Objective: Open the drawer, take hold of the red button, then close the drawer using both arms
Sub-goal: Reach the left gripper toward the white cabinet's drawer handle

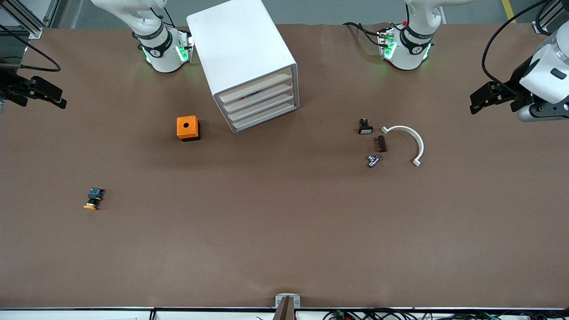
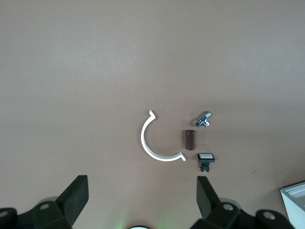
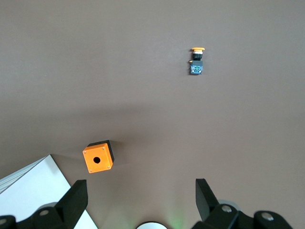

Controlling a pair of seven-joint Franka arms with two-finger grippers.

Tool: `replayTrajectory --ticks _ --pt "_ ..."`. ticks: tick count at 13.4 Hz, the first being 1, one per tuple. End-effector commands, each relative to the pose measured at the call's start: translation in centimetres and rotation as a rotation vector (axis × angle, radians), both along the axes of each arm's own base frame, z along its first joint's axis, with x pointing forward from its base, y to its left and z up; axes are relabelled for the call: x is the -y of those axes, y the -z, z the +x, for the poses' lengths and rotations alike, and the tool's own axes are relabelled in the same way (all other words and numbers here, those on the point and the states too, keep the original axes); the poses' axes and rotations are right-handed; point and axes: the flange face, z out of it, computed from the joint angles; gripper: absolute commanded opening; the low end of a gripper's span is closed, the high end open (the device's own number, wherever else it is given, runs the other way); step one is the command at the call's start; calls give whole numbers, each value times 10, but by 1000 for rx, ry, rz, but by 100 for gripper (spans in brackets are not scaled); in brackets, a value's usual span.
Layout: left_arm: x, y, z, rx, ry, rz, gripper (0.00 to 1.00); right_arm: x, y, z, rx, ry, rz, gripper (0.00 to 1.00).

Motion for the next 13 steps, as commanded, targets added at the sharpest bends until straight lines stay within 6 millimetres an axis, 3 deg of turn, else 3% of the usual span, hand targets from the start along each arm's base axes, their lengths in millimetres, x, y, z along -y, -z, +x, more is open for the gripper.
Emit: replayTrajectory --ticks 1,4,6,7,10,13 --pt "-4 -4 2 1 14 3 100 2 0 1 -15 -6 7 100" --pt "2 1 11 -4 20 3 100 2 3 1 -27 -4 8 100" --pt "-3 46 37 -83 14 -7 100 2 3 2 -27 -4 7 100" --pt "-3 51 39 -92 12 -9 100 2 3 1 -29 -4 7 100" --pt "14 118 63 -206 -25 -52 100 1 5 2 -33 -4 9 100" --pt "70 191 72 -348 -287 -57 100 -1 5 1 -36 2 7 100"
